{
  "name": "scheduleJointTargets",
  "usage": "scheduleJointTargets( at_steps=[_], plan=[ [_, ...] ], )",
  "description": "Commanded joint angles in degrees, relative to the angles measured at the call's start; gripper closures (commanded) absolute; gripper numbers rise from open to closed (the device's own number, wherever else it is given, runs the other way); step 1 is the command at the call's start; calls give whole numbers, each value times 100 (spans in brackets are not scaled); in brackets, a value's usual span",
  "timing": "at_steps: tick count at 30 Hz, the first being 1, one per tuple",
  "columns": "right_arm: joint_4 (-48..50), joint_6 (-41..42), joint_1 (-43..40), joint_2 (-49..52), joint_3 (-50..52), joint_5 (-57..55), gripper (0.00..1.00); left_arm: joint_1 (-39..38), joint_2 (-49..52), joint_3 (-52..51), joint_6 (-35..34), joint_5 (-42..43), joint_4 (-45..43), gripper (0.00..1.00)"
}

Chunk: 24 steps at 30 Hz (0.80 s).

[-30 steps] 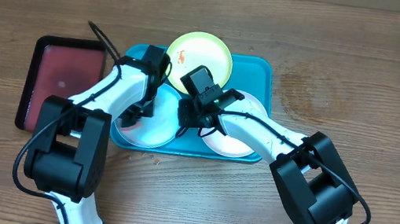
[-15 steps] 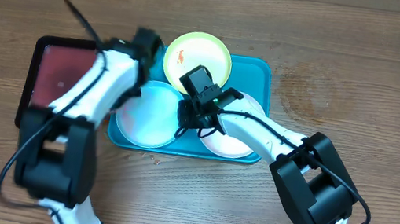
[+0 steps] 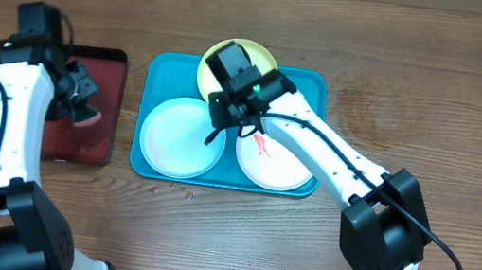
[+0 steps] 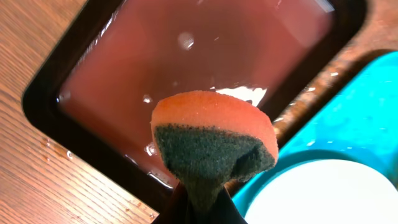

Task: Clean dirty plates on tray and stack at the side
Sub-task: 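Return the sponge to the red water tray with the left gripper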

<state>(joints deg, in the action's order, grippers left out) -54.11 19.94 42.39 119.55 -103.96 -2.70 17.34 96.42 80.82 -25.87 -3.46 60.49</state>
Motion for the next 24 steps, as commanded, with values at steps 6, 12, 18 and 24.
scheduleJointTargets(
  at_steps=[6, 12, 18, 24],
  plan=[
    [-337, 122, 57, 13, -223, -221, 66, 337, 348, -208, 212, 503, -236, 96],
    [229, 122, 68, 15, 221, -63, 56, 337, 546, -221, 212, 470, -706, 96],
    [634, 122, 57, 17, 577, -66, 54, 337, 1119, -234, 212, 442, -1115, 96],
    [737, 122, 57, 17, 612, -66, 54, 341, 1665, -234, 212, 175, -1300, 96]
  ],
)
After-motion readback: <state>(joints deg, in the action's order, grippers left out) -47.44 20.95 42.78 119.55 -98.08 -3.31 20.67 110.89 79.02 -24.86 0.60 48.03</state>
